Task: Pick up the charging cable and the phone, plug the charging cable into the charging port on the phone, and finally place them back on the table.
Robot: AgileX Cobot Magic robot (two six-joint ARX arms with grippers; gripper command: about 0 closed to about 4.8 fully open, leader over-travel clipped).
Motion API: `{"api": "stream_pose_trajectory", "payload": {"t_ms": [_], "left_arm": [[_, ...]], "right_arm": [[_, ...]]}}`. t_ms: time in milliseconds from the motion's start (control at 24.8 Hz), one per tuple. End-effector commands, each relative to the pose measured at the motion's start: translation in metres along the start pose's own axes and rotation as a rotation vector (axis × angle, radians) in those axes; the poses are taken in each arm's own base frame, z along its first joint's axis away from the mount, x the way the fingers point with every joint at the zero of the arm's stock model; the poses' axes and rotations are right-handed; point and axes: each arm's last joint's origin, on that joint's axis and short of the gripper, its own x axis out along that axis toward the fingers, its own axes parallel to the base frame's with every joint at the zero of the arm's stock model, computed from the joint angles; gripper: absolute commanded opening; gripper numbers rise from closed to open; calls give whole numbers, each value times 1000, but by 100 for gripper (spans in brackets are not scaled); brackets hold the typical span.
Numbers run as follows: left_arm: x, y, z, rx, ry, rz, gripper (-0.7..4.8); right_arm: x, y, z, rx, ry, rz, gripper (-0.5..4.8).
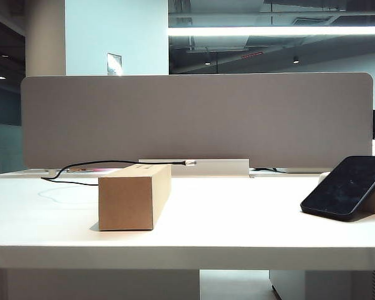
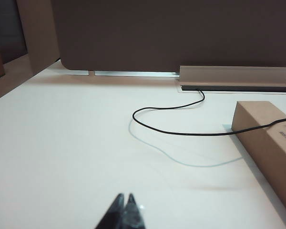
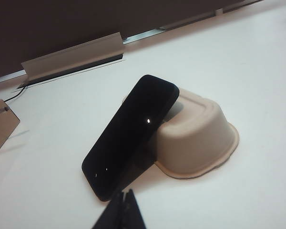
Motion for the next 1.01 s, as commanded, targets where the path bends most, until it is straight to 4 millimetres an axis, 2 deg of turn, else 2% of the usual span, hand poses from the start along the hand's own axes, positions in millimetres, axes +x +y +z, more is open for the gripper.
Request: {"api": "stream_pose_trajectory", "payload": {"t_ms": [40,282,565,847,1008], "left_arm": [[0,0,2,-3,-11,2,-5],[0,0,2,-3,-11,2,-5],[0,0,2,-2,-11,2,-5],[0,0,2,-2,-12,2,-5],[0,0,2,-18,-13,-8,-6]], "right_arm": [[1,0,-1,-3,-5,-4,-5],[1,0,-1,-5,-8,-6,-5],[1,-1,-1,-286,-5,-9,-5],[1,0,0,-284,-15,-4,-5],[1,0,0,-227,-12,13,-6]]}}
